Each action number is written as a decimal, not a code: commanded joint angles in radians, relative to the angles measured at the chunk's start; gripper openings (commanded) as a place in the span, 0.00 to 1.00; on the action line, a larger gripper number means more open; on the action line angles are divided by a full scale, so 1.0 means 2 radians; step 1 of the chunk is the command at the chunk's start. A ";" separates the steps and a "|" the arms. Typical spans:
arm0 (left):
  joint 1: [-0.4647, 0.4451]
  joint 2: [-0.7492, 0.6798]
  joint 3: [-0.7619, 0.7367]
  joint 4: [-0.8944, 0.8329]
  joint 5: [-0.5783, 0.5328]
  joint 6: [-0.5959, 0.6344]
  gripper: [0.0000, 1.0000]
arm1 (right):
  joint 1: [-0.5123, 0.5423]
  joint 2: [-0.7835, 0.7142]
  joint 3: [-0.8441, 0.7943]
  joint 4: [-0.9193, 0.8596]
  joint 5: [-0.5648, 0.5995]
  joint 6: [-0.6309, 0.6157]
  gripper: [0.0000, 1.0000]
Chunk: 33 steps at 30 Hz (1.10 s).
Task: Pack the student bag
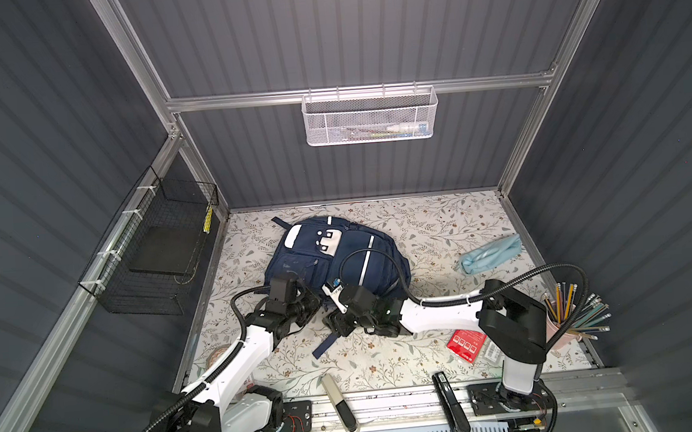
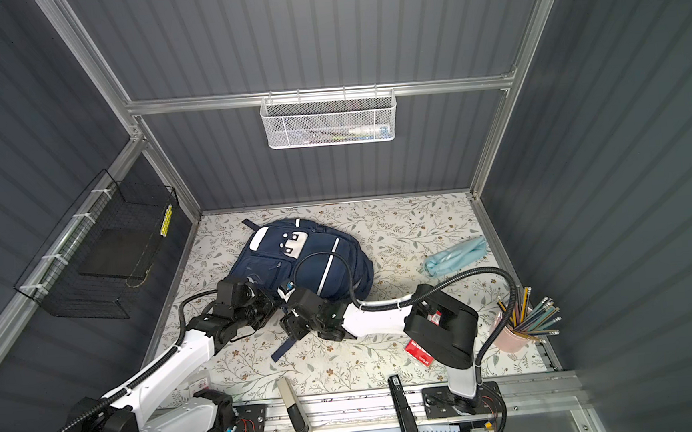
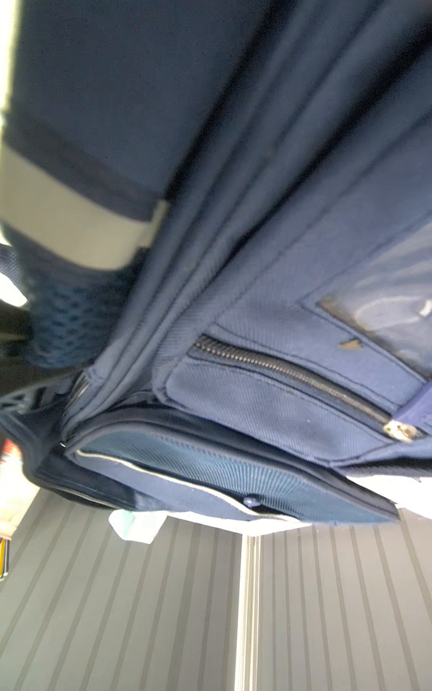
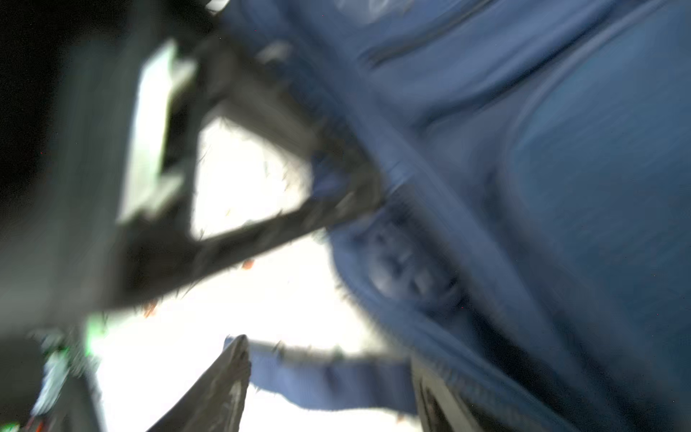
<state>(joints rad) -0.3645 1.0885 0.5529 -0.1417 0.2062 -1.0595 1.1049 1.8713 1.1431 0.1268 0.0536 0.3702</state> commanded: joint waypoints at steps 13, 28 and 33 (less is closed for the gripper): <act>-0.003 -0.026 -0.028 0.067 0.078 -0.035 0.00 | -0.024 0.040 0.064 0.059 0.080 -0.039 0.11; 0.024 -0.015 -0.009 0.002 0.025 0.043 0.00 | -0.058 -0.129 -0.109 -0.049 -0.053 0.035 0.00; 0.026 -0.012 -0.009 0.006 0.024 0.046 0.00 | -0.071 -0.157 -0.141 -0.081 -0.057 0.041 0.00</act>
<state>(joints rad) -0.3332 1.0710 0.5064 -0.1223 0.2993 -1.0119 0.9871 1.5711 0.9043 0.0902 -0.0864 0.4286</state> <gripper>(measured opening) 0.070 0.062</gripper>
